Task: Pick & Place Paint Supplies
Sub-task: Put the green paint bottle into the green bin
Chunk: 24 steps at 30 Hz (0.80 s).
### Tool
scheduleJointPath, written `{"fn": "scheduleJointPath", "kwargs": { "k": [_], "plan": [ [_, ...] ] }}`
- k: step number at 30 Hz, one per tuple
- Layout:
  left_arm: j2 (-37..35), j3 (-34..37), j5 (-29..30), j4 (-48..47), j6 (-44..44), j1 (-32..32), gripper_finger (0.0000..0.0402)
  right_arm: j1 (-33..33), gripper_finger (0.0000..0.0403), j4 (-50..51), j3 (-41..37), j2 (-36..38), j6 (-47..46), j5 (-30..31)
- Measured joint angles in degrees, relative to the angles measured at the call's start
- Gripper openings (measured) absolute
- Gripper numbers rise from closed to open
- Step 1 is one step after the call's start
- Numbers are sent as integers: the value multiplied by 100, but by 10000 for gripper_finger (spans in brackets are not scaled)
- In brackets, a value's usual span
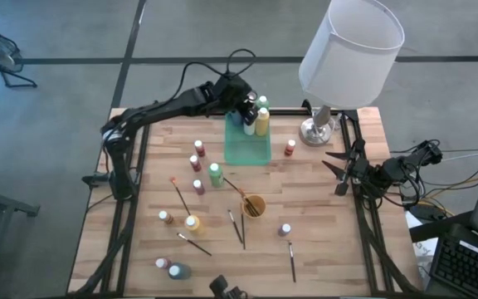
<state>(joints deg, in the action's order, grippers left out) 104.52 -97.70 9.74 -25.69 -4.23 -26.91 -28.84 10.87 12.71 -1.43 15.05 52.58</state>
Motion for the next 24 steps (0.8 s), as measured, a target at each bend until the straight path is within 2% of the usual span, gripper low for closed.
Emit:
{"fn": "scheduleJointPath", "kwargs": {
  "k": [16,18,24],
  "plan": [
    [-923,45,144,-1155,89,854,165,0,76,0,0,-9,-2,1],
    [-1056,45,375,-1359,103,1047,165,0,69,0,0,-9,0,2],
    [-1354,51,1675,-2092,134,1766,165,1,53,0,0,-9,-1,0]
  ]
}}
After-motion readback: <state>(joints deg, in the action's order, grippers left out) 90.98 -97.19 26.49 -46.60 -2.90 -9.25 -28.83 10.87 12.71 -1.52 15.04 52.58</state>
